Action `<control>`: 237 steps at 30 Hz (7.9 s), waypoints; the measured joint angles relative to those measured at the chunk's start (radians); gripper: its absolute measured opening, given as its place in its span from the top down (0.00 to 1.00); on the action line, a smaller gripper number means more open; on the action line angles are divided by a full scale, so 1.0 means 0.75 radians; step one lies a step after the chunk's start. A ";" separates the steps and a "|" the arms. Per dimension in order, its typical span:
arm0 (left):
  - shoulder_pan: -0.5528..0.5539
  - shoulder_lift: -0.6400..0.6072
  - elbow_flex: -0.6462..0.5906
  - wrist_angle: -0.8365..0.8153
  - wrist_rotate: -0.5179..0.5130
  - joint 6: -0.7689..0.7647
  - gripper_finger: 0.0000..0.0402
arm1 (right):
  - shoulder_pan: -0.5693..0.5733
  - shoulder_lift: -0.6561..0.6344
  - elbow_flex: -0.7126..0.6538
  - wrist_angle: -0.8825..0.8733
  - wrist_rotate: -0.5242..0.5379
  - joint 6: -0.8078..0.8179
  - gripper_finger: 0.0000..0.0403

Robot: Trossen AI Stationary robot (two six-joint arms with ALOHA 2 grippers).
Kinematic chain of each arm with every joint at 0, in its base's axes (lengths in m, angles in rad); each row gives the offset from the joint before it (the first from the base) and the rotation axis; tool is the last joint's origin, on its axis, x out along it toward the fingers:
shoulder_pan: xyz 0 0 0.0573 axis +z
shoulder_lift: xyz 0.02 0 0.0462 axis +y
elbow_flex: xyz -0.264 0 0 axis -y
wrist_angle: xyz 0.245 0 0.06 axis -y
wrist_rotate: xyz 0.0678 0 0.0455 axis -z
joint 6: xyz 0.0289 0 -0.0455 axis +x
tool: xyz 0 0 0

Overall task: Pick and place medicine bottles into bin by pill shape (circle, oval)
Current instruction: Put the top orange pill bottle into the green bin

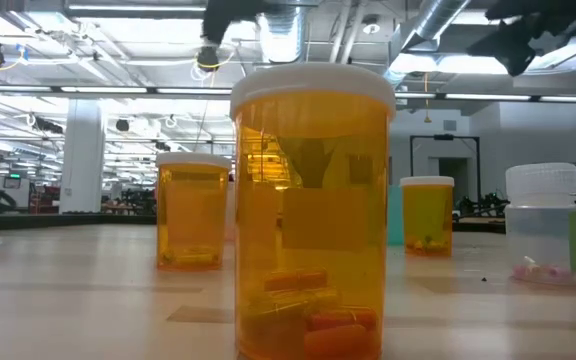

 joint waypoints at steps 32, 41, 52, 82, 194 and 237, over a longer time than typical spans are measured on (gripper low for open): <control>-0.143 1.221 1.082 -0.672 0.061 0.204 0.37 | 0.055 -0.027 0.000 -0.162 -0.054 0.023 0.37; -0.143 1.267 1.078 -0.742 0.001 0.221 0.37 | 0.069 -0.029 0.000 -0.163 -0.053 0.024 0.37; -0.136 1.286 1.078 -0.774 0.055 0.232 0.37 | 0.069 -0.028 0.000 -0.164 -0.052 0.023 0.37; -0.137 1.255 1.077 -0.775 0.033 0.120 0.49 | 0.069 -0.028 0.000 -0.227 -0.044 0.008 0.37; 0.307 1.326 1.466 -1.148 -0.013 0.326 0.30 | 0.057 -0.036 0.000 -0.319 0.024 0.033 0.37; -0.586 1.002 1.160 -1.775 -0.161 -0.695 0.31 | 0.060 -0.036 0.000 -0.320 0.022 0.000 0.37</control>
